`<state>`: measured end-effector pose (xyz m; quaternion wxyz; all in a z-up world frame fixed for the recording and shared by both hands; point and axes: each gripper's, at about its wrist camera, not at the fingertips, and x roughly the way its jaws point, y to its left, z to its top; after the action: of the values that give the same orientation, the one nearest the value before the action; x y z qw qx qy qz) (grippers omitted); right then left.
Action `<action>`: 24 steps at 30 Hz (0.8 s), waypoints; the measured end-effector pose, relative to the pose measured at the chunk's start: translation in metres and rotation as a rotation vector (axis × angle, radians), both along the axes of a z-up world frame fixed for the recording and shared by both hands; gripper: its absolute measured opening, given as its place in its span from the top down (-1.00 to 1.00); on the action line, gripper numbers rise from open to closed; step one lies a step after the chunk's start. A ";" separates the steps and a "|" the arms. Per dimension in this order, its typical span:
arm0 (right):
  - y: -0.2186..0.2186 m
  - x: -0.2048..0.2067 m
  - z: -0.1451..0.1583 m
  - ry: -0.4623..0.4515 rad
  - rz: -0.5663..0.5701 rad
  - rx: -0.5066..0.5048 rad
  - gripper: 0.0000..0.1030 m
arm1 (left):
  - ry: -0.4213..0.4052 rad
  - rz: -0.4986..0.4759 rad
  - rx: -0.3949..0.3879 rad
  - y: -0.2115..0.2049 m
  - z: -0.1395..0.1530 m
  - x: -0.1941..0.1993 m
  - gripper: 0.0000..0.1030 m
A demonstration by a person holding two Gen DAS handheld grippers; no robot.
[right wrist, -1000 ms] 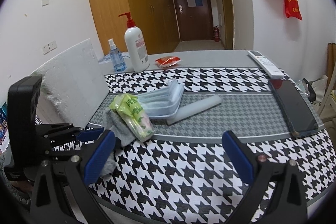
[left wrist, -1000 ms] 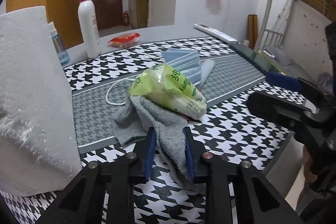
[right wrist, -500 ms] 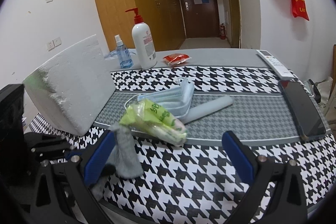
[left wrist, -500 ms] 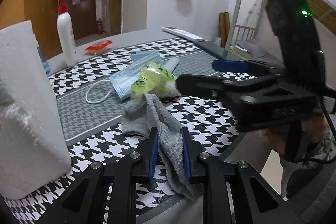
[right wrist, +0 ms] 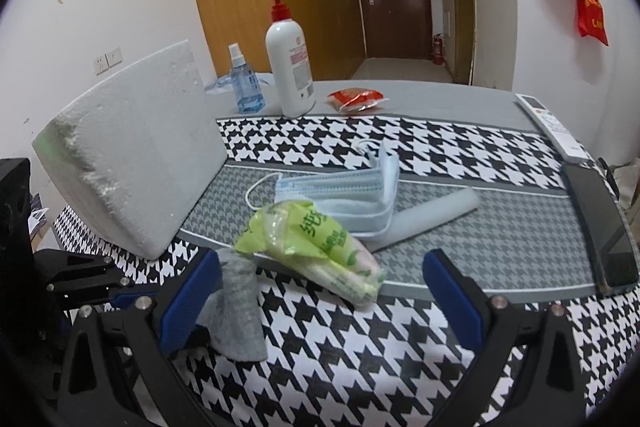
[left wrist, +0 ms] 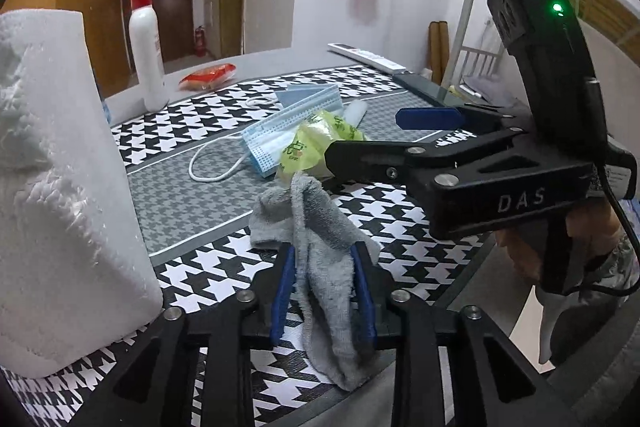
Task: Organize soft objects
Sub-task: 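Close the left tool on the grey sock while the right tool grasps the green packet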
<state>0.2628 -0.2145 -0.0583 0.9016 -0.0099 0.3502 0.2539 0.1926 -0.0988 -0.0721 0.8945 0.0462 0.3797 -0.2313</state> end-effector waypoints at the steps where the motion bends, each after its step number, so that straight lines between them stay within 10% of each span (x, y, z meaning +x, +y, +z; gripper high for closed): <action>1: 0.000 0.002 -0.001 0.005 -0.001 0.001 -0.99 | -0.002 0.006 -0.002 0.002 0.000 0.001 0.38; 24: 0.011 0.006 -0.016 0.052 0.095 -0.090 0.08 | 0.026 0.067 -0.019 0.009 -0.005 0.009 0.06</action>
<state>0.2690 -0.2036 -0.0746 0.8777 -0.0603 0.3836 0.2808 0.2016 -0.0900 -0.0772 0.8971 0.0220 0.3905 -0.2055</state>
